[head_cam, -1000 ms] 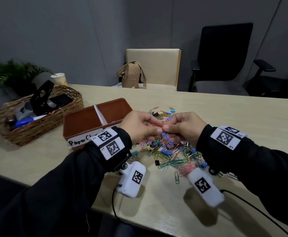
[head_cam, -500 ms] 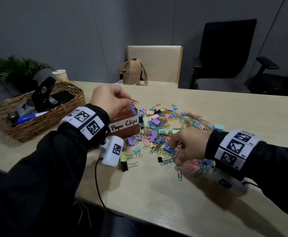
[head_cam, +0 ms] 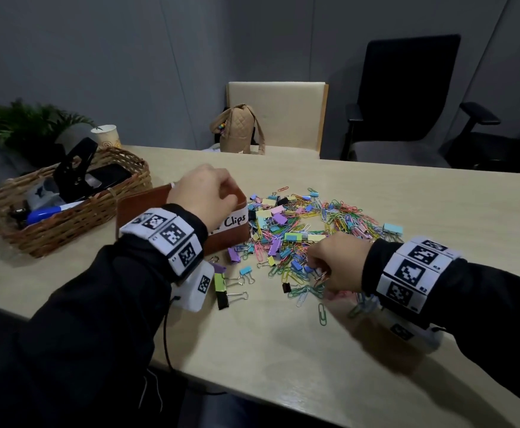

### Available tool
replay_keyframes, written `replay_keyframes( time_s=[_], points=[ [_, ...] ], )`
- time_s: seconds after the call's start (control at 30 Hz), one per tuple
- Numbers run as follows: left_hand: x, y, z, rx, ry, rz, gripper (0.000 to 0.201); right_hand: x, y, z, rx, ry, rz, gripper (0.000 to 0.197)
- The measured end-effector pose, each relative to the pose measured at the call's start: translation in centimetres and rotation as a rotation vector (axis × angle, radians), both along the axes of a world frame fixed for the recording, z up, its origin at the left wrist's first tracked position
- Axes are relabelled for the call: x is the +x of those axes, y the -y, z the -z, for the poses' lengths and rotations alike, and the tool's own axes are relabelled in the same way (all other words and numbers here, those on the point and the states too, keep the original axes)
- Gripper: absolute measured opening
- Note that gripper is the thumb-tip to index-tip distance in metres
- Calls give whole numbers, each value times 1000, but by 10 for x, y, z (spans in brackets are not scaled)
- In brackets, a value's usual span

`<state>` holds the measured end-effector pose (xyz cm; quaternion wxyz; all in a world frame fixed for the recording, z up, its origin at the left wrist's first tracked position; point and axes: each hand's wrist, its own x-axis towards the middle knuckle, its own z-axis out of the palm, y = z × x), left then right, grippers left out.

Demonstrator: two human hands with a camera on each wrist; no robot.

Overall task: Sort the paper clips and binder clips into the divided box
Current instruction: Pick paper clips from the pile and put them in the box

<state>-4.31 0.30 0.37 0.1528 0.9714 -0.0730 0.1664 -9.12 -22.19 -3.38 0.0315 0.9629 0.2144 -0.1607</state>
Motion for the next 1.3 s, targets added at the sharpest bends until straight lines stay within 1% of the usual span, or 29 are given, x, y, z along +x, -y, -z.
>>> replay_keyframes(
  time_s=[0.03,0.07,0.1,0.17,0.23,0.3,0.37,0.43,0.53,0.63,0.73,0.83,0.9,1.03,1.2,1.3],
  points=[
    [-6,8,0,16,8,61,12,1,0,1,5,11,-2,41],
    [-11,15,3,35,-22,129,13,1,1,2,13,20,-3,39],
    [-17,24,5,58,-85,195,14,1,1,2,21,25,-4,39],
    [-27,40,16,124,-271,318,18,1,2,2,33,27,11,41],
    [-36,55,28,196,-413,422,26,2,5,-1,30,23,37,45],
    [-41,68,39,277,-479,492,38,2,9,-5,-4,6,53,48],
    [-42,77,47,356,-496,531,48,2,13,-8,-58,-21,46,53],
    [-42,82,50,400,-502,529,50,1,15,-8,-78,-25,37,56],
    [-39,88,49,422,-529,505,43,0,14,-5,-76,-13,35,55],
    [-36,92,48,410,-552,499,32,0,13,-2,-46,3,47,46],
    [-34,93,48,407,-547,494,25,-1,12,1,-22,20,31,36],
    [-33,94,47,411,-528,485,21,-1,9,4,-31,43,-4,36],
    [-33,94,48,403,-522,485,18,-1,8,5,-40,54,-21,32],
    [-34,94,49,410,-513,476,17,-3,9,6,-57,93,-52,17],
    [-34,97,50,453,-497,426,19,-3,8,6,-142,101,-93,17],
    [-36,99,48,492,-484,432,16,-3,7,7,-162,102,-103,15]
  ],
)
